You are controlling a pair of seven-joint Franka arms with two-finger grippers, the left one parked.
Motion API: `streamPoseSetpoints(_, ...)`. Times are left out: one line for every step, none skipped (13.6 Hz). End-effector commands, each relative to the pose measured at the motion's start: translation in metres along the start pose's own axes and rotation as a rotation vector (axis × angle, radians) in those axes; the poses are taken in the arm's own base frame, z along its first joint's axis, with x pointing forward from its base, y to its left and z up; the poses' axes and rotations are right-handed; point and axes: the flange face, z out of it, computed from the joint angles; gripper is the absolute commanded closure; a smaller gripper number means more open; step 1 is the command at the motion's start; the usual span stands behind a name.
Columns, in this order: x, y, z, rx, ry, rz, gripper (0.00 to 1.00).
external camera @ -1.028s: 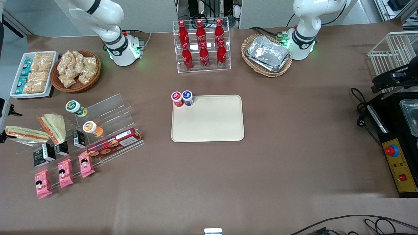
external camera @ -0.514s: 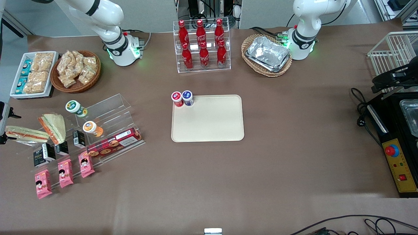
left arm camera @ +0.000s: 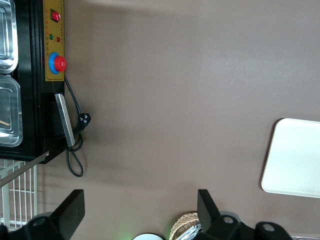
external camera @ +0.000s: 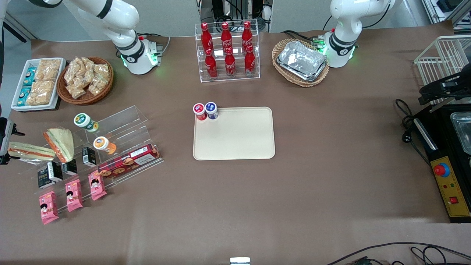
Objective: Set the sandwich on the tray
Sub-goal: 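Close the right gripper on the wrapped sandwich and lift it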
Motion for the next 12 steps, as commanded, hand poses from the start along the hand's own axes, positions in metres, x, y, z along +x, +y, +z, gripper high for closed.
streamPoseSetpoints(-0.005,0.002,0.006,-0.016,0.002,-0.010,0.00)
streamPoseSetpoints(-0.007,0.003,0.008,-0.018,0.000,-0.010,0.00)
streamPoseSetpoints(-0.007,0.004,0.011,-0.019,-0.002,-0.010,0.00)
streamPoseSetpoints(-0.009,0.003,0.014,-0.015,0.001,-0.006,0.00)
streamPoseSetpoints(-0.013,0.002,0.017,-0.012,0.003,0.000,0.00)
streamPoseSetpoints(-0.014,0.002,0.018,-0.012,0.004,0.002,0.00)
streamPoseSetpoints(-0.014,0.003,0.021,-0.014,0.007,0.001,0.00)
streamPoseSetpoints(-0.014,0.004,0.023,-0.013,0.008,-0.008,0.00)
streamPoseSetpoints(-0.016,0.004,0.026,-0.012,0.009,-0.008,0.02)
streamPoseSetpoints(-0.016,0.004,0.026,-0.012,0.010,-0.009,0.11)
streamPoseSetpoints(-0.015,0.004,0.027,-0.014,0.015,-0.013,0.22)
streamPoseSetpoints(-0.015,0.005,0.026,-0.021,0.024,-0.032,0.35)
